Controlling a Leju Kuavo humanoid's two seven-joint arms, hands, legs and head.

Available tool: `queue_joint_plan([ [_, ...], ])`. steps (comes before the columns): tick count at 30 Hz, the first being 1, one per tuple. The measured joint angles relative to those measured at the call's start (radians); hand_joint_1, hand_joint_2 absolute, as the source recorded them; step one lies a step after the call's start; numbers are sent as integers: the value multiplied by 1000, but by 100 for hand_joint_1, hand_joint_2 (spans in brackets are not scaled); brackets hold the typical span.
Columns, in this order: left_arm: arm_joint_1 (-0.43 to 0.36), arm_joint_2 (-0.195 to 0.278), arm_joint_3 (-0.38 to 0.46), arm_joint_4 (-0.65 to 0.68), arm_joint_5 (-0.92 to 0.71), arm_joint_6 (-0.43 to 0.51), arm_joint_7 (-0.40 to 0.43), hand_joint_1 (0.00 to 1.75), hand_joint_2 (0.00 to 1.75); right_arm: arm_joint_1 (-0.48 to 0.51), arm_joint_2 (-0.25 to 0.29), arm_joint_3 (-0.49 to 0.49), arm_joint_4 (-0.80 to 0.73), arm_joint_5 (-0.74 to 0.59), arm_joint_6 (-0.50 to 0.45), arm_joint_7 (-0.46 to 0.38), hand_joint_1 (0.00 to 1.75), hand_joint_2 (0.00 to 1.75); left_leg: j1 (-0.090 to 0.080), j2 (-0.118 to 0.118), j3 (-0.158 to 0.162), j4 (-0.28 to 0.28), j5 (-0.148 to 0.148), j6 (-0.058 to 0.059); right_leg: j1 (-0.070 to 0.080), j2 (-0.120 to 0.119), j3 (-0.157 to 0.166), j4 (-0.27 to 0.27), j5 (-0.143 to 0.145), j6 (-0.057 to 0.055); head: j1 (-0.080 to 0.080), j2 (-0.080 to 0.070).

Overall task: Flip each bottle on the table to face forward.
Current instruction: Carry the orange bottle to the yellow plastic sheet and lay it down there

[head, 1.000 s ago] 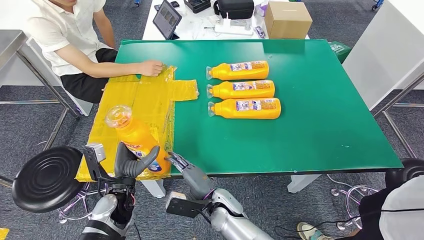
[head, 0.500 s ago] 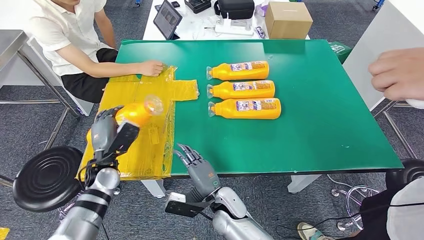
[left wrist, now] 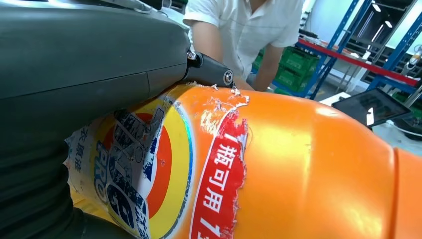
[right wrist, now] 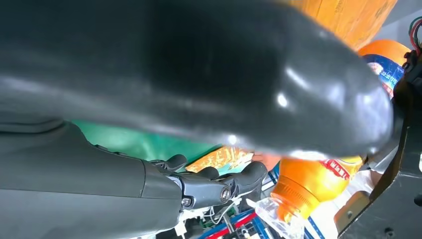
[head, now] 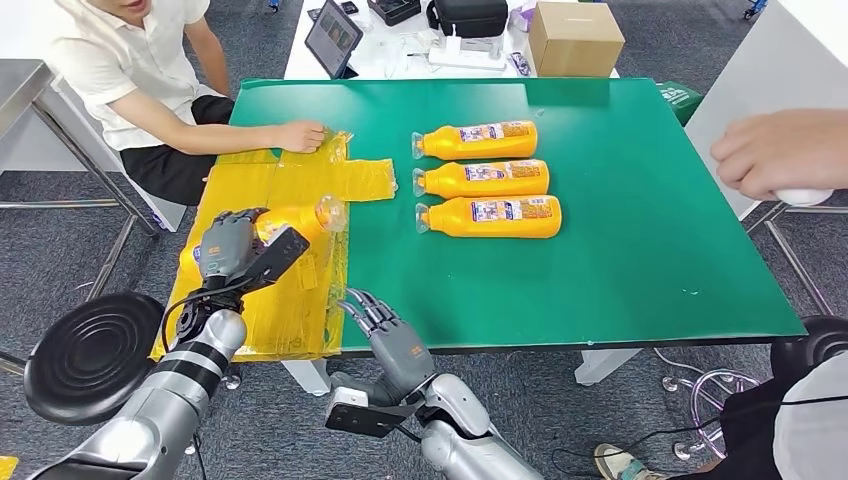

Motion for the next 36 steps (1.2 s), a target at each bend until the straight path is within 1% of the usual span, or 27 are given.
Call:
queue_joint_plan([
  [3, -29, 1, -19, 35, -69, -62, 29, 175, 175, 1, 1, 0, -3, -6, 9, -11, 0, 0, 0, -1, 0, 0, 0, 0, 0, -1, 0, 0, 0, 0, 0, 0],
  [6, -88, -2, -58, 106, -163, -157, 76, 174, 175, 8, 6, 0, -14, -17, 28, -27, 0, 0, 0, -1, 0, 0, 0, 0, 0, -1, 0, 0, 0, 0, 0, 0],
  [8, -132, -8, -82, 159, -195, -229, 96, 174, 175, 18, 11, 0, -23, -28, 38, -40, 0, 0, 0, 0, 0, 0, 0, 0, 0, -1, 0, 0, 0, 0, 0, 0],
  [10, -167, -13, -95, 204, -196, -294, 102, 169, 175, 29, 17, 1, -30, -43, 44, -54, 0, 0, 0, 0, 0, 0, 0, 0, 0, 0, 0, 0, 0, 0, 0, 0],
  [12, -191, -18, -98, 241, -186, -353, 100, 159, 175, 37, 22, 3, -34, -62, 50, -67, 0, 0, 0, 0, 0, 0, 0, 0, 0, 0, 0, 0, 0, 0, 0, 0],
  [16, -219, -29, -119, 302, -216, -464, 99, 142, 175, 47, 29, 13, -34, -107, 67, -94, 0, 0, 0, 0, -1, 0, 0, 0, 0, -1, 0, 0, 0, 0, 0, 0],
  [17, -222, -33, -130, 313, -230, -480, 100, 132, 175, 48, 31, 16, -33, -115, 68, -101, 0, 0, 0, 0, -1, 0, 0, 0, 0, -1, 0, 0, 0, 0, 0, 0],
  [18, -225, -36, -140, 323, -240, -493, 100, 114, 175, 48, 33, 19, -32, -123, 69, -106, 0, 0, 0, 0, -1, 0, 0, 0, 0, -1, 0, 0, 0, 0, 0, 0],
  [20, -231, -41, -156, 340, -249, -516, 96, 63, 175, 48, 35, 25, -28, -134, 70, -114, 0, 0, 0, 0, 0, 0, 0, 0, 0, -1, 0, 0, 0, 0, 0, 0],
  [21, -234, -42, -162, 346, -250, -525, 94, 46, 175, 48, 36, 27, -26, -138, 70, -117, 0, 0, 0, -1, 0, 0, 0, 0, 0, -1, 0, 0, 0, 0, 0, 0],
  [22, -236, -43, -168, 351, -251, -532, 91, 37, 175, 48, 37, 29, -24, -141, 70, -119, 0, 0, 0, -1, 0, 0, 0, 0, 0, -1, 1, 0, 0, 0, 0, 0],
  [26, -242, -44, -181, 365, -252, -547, 82, 37, 175, 48, 39, 35, -17, -147, 70, -123, 0, 0, 0, -1, 2, 0, 0, 0, 0, -1, 2, 0, 0, 0, 0, 0],
  [27, -244, -44, -181, 368, -252, -549, 81, 31, 175, 48, 39, 36, -16, -147, 70, -123, 0, 0, 0, -1, 2, 0, 0, 0, 0, -1, 3, 0, 0, 0, 0, 0],
  [30, -247, -44, -187, 375, -251, -552, 79, 3, 175, 48, 39, 37, -13, -147, 71, -124, 0, 0, 0, -1, 2, 0, 0, 0, 0, -1, 3, 0, 0, 0, 0, 0],
  [31, -248, -45, -189, 376, -249, -553, 78, 0, 175, 48, 39, 38, -13, -148, 71, -125, 0, 0, 0, -1, 2, 0, 0, 0, 0, -1, 3, 0, 0, 0, 0, 0],
  [36, -250, -47, -190, 381, -231, -560, 57, 0, 175, 48, 39, 44, -6, -152, 70, -125, 0, 0, 0, -1, 2, 0, 0, 0, 0, -1, 3, 0, 0, 0, 0, 0],
])
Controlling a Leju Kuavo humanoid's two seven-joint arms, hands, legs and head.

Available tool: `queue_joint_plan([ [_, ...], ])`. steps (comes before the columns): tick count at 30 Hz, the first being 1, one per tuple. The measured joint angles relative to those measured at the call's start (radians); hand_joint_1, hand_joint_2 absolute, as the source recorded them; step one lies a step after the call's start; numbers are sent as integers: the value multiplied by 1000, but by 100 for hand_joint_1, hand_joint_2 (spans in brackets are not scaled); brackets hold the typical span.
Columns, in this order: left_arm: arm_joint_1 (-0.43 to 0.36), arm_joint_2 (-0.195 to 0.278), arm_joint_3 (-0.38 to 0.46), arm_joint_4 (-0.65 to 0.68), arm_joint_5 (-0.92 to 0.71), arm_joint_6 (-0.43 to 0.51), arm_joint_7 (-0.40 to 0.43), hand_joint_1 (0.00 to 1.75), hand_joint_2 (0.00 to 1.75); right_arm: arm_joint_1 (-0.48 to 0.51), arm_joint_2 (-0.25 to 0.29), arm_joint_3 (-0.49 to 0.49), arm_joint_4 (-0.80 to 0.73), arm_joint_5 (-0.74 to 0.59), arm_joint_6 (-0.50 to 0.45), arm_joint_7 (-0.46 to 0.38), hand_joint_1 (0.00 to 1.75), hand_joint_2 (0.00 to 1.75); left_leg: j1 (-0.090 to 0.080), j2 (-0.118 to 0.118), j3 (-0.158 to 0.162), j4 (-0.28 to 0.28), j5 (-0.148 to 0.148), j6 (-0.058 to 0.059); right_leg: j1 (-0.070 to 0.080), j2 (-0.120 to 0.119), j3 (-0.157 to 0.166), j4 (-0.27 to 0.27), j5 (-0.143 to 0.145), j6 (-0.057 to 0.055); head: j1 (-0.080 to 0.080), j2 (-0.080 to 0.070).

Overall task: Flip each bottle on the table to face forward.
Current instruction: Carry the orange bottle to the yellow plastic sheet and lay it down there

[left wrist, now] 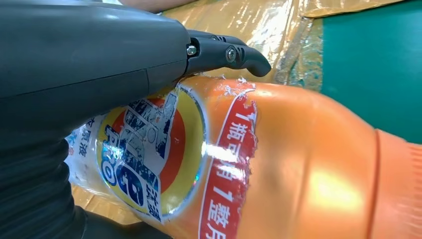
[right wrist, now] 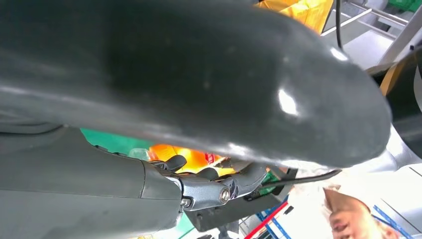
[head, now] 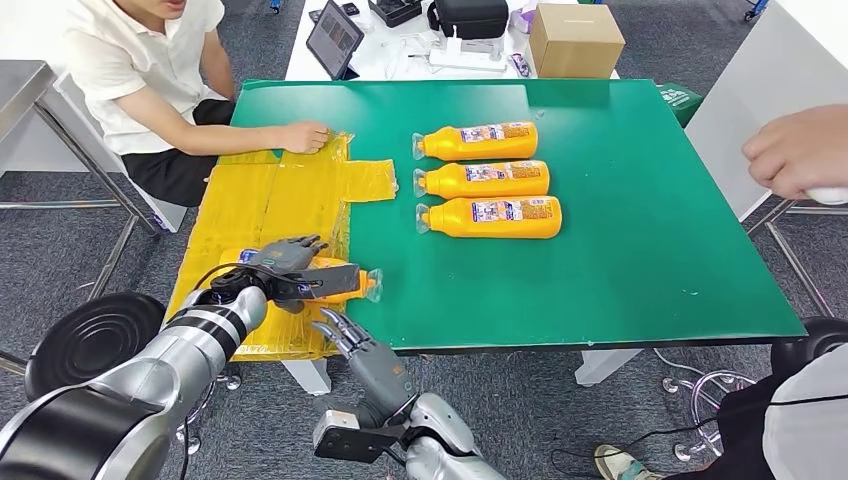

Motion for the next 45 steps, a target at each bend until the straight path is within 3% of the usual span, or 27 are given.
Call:
queue_joint_plan([
  [13, 12, -24, 0, 0, 66, 61, -1, 0, 175, 3, 0, 6, 28, 10, -23, 15, 0, 0, 0, 0, 0, 0, 0, 0, 0, 0, 0, 0, 0, 0, 0, 0],
  [22, 89, -44, 33, -86, 201, 282, -115, 0, 175, 20, -3, 6, 39, 29, -44, 27, 0, 0, 0, 0, -1, 0, 0, 0, 0, 0, -1, 0, 0, 0, 0, 0],
  [40, 129, -50, 56, -140, 209, 295, -119, 0, 175, 24, -6, 6, 42, 32, -46, 29, 0, 0, 0, 0, -1, 0, 0, 0, 0, 0, -1, 0, 0, 0, 0, 0],
  [45, 141, -50, 61, -153, 227, 340, -138, 0, 175, 24, -6, 6, 43, 38, -47, 32, 0, 0, 0, 0, -1, 0, 0, 0, 0, 0, -1, 0, 0, 0, 0, 0],
])
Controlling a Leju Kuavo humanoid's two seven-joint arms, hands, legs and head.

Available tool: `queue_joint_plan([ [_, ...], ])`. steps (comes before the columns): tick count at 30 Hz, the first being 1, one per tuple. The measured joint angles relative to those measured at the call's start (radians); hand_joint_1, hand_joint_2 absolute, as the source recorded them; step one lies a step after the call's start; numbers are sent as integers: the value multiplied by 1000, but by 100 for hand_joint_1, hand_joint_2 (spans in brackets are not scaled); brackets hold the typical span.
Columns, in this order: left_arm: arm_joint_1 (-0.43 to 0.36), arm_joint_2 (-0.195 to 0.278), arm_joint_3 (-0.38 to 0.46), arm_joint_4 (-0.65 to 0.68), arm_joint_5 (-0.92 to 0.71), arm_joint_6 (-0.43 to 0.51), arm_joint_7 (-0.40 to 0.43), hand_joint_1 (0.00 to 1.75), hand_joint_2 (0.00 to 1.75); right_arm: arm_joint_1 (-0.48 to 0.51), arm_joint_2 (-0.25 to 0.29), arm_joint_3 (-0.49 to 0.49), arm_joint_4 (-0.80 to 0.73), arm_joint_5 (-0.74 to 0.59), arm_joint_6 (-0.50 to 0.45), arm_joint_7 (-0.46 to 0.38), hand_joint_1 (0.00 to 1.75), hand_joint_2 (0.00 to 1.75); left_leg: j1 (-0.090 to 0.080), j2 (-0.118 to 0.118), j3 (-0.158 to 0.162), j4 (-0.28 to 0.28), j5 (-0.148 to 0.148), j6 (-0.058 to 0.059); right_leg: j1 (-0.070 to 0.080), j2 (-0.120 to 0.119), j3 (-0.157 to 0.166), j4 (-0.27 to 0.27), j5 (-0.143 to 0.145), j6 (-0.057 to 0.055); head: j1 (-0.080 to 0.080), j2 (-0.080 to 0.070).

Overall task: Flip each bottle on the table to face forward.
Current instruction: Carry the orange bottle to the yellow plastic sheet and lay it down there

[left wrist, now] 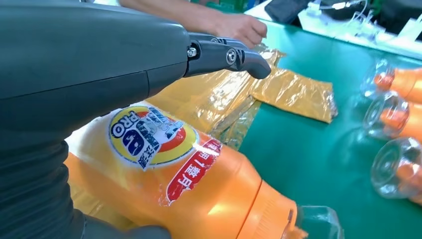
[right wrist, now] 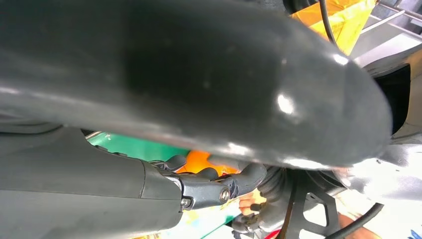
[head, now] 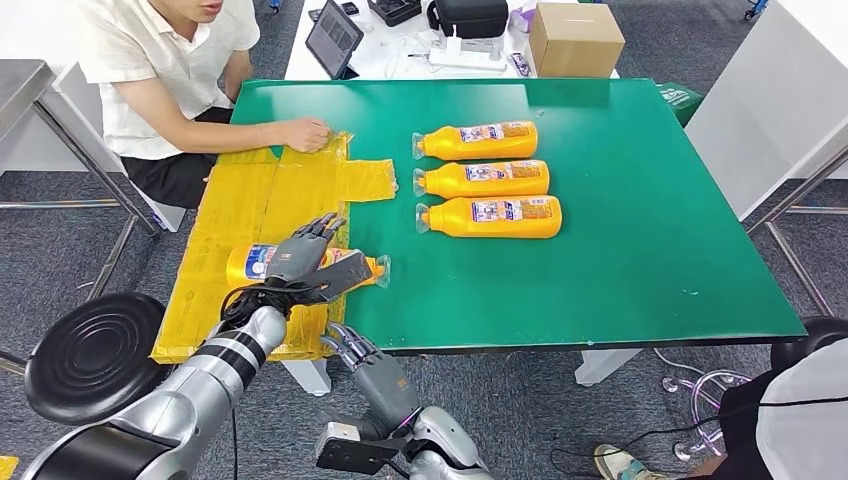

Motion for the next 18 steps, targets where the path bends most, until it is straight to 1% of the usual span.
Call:
queue_joint_plan([
  [4, 22, -1, 0, -26, 30, 37, -28, 0, 175, 3, 0, 0, 1, 3, -5, 2, 0, 0, 0, 0, 0, 0, 0, 0, 0, 0, 0, 0, 0, 0, 0, 0],
  [9, 69, -6, 0, -69, 58, 74, -56, 0, 175, 8, -1, 0, 2, 9, -10, 8, 0, 0, 0, 0, 0, 0, 0, 0, 0, 0, 0, 0, 0, 0, 0, 0],
  [11, 103, -9, 0, -113, 104, 69, -91, 0, 175, 14, -4, -1, 1, 13, -17, 6, 0, 87, 0, 0, 0, 0, 0, 0, 0, 0, 0, 0, 0, 0, 0, 0],
  [13, 151, -12, 1, -191, 216, 37, -132, 0, 175, 26, -8, -3, -8, 2, -35, -22, 0, 175, 0, 0, 0, 0, 0, 0, 0, 0, 0, 0, 0, 0, 0, 0],
  [15, 202, -19, 7, -278, 386, -18, -158, 0, 175, 44, -16, -6, -38, -26, -55, -73, 0, 175, 0, 0, -1, 0, -1, 0, 0, 0, -1, 0, 0, 0, 0, 0],
  [18, 265, -27, 29, -382, 632, -72, -165, 0, 175, 74, -41, -6, -128, -62, -61, -128, 0, 175, 0, 1, -2, 0, -1, 0, 0, 0, -2, -1, 0, 0, 0, 0],
])
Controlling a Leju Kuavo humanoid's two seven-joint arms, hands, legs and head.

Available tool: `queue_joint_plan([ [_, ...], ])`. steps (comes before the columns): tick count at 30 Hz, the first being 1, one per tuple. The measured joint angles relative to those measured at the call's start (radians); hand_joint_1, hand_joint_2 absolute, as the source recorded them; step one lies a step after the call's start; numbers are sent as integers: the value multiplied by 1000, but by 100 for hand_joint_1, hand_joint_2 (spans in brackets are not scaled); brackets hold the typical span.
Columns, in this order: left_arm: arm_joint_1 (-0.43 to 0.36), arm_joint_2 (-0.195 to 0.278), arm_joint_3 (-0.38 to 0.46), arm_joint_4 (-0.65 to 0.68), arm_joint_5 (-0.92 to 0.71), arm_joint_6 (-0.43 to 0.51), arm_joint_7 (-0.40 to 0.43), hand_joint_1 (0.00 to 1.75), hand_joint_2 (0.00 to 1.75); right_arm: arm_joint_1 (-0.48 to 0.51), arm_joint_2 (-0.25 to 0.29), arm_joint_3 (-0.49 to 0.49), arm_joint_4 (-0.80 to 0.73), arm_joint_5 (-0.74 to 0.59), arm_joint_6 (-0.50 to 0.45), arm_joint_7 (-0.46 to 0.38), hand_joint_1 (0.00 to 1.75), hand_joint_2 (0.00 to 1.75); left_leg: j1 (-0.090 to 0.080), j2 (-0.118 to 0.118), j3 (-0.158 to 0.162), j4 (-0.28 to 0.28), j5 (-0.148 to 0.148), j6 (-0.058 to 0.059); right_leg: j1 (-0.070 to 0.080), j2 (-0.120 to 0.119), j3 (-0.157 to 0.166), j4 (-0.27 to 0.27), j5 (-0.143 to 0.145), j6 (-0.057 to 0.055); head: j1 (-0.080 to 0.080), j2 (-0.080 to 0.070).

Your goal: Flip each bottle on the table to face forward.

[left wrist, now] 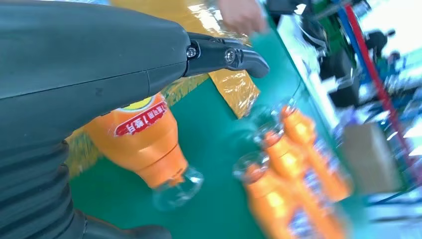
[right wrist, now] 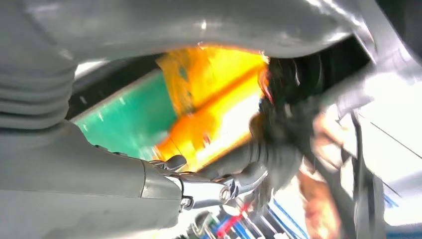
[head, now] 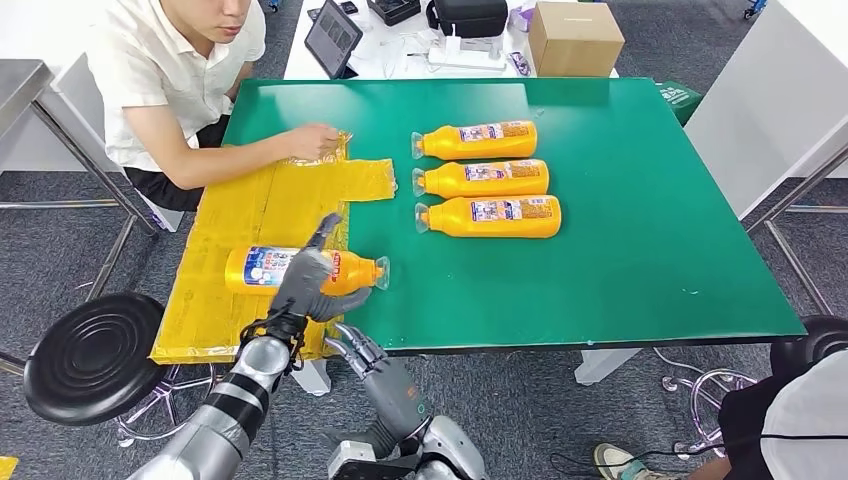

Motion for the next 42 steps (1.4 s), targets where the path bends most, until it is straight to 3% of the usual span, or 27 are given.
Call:
queue_joint_plan([
  [6, 46, -1, 53, -75, 255, -73, -10, 0, 175, 44, -46, 17, -147, -33, 5, -7, 0, 175, 0, 0, 0, 0, 0, 0, 0, 0, 0, 0, 0, 0, 0, 0],
  [12, 123, 1, 73, -170, 411, -117, -22, 0, 175, 78, -95, 49, -267, -116, -49, -15, 0, 175, 0, 0, 0, 0, 0, 0, 0, 0, 0, 0, 0, 0, 0, 0],
  [19, 193, 5, 76, -263, 442, -119, -23, 0, 175, 108, -152, 56, -390, -138, -71, -16, 0, 175, 0, 0, -1, 0, 0, 0, 0, 0, 0, -1, 0, 0, 0, 0],
  [32, 208, 7, 79, -297, 449, -120, -22, 0, 175, 117, -178, 58, -435, -137, -72, -16, 0, 175, 0, 0, 0, 0, 0, 0, 0, 0, 0, 0, 0, 0, 0, 0],
  [37, 228, 9, 78, -313, 441, -120, -18, 0, 175, 133, -181, 24, -435, -25, -97, -8, 0, 175, 0, 0, 0, 0, 0, 0, 0, 0, 0, 0, 0, 0, 0, 0],
  [42, 305, 17, 68, -364, 400, -106, -14, 0, 175, 154, -185, -182, -430, 216, -100, 32, 0, 175, 0, 0, -1, 0, 0, 0, 0, 0, 0, -1, 0, 0, 0, 0],
])
